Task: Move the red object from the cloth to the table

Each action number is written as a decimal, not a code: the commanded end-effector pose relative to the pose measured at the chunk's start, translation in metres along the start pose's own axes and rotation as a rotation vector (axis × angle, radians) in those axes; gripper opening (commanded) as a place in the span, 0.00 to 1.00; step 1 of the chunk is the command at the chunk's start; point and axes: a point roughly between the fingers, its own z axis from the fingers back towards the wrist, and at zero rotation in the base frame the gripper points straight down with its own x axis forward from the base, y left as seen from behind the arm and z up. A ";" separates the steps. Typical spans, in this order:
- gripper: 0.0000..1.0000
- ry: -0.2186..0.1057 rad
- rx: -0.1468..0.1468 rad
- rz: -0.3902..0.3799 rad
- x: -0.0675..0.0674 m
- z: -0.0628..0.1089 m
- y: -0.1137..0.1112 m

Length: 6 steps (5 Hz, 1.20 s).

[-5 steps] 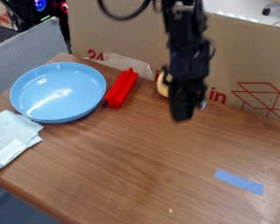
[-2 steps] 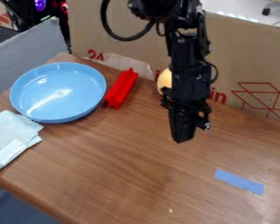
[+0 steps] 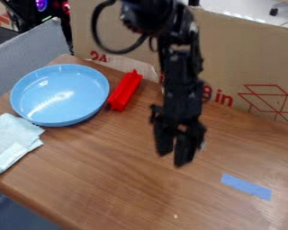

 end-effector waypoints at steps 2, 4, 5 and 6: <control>1.00 -0.158 0.034 0.041 0.010 0.026 0.012; 1.00 -0.239 0.050 0.003 -0.017 0.054 0.010; 1.00 -0.251 0.065 0.006 -0.009 0.056 0.020; 1.00 -0.246 0.061 0.009 -0.009 0.061 0.020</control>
